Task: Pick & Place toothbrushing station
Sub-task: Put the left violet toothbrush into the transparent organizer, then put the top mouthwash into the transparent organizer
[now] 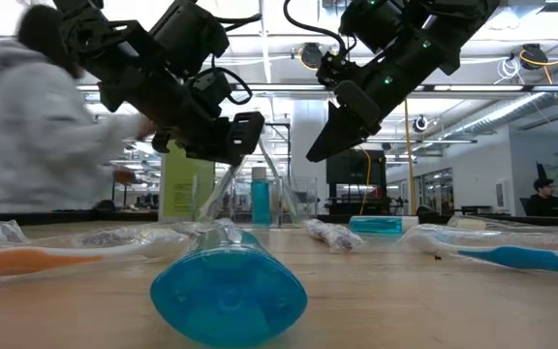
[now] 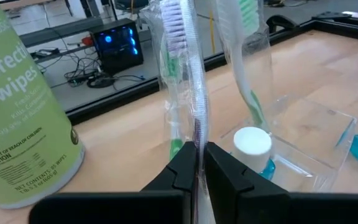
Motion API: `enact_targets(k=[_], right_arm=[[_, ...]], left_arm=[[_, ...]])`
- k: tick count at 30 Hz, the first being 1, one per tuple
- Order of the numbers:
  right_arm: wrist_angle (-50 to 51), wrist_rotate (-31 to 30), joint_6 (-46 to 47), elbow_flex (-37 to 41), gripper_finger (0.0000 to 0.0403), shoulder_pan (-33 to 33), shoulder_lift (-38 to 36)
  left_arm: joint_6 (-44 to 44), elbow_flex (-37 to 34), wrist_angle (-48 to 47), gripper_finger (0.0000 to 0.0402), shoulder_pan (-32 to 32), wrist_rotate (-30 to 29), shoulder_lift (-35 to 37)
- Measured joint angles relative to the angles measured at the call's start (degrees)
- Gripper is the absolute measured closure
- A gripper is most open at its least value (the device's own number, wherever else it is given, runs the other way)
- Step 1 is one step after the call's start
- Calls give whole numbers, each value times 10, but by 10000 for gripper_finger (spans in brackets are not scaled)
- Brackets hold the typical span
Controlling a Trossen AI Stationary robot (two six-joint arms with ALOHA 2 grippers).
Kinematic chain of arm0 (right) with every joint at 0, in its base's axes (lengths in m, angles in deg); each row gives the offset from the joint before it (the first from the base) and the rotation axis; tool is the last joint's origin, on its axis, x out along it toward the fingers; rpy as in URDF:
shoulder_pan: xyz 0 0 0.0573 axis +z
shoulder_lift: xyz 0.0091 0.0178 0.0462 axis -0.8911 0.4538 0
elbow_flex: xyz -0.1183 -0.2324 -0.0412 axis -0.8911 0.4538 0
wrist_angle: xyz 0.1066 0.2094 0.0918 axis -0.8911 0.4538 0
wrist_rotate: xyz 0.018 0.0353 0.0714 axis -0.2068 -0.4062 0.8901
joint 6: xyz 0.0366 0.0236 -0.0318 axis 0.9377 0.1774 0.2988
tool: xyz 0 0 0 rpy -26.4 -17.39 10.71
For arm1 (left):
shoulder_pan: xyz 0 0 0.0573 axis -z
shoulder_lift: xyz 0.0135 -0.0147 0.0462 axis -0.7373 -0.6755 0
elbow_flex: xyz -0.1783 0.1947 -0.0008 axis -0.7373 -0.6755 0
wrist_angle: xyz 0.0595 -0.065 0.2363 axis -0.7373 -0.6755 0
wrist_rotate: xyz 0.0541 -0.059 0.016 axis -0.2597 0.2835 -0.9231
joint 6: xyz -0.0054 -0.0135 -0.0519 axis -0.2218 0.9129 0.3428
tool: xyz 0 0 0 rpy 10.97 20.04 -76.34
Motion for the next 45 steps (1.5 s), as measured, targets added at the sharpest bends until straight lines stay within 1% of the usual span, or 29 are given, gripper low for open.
enact_targets(k=[3,6,11,15,20,25,30,32,36,39,42,45], right_arm=[[0,0,0,0,192,0,0],[0,0,0,0,192,0,0],[0,0,0,0,192,0,0],[9,0,0,0,192,0,0],[39,0,0,0,193,0,0],[84,-3,1,0,193,-2,0],[123,-56,2,0,193,-2,0],[152,-63,5,0,193,-2,0],[222,-61,33,0,193,-3,0],[271,-63,68,0,193,-3,0],[308,-63,93,0,193,-3,0],[314,-61,105,0,193,-3,0]], left_arm=[[0,0,0,359,0,3,0],[2,0,-2,322,-2,5,0],[2,0,-3,260,-2,33,3],[2,0,-2,232,3,29,12],[4,0,-13,225,14,28,41],[7,0,-52,225,25,27,81],[14,0,-114,224,37,28,128],[15,0,-134,224,43,28,149],[13,0,-177,224,57,29,197],[-8,-1,-201,224,66,29,237],[-25,0,-197,224,70,28,268],[-42,0,-193,224,71,30,294]])
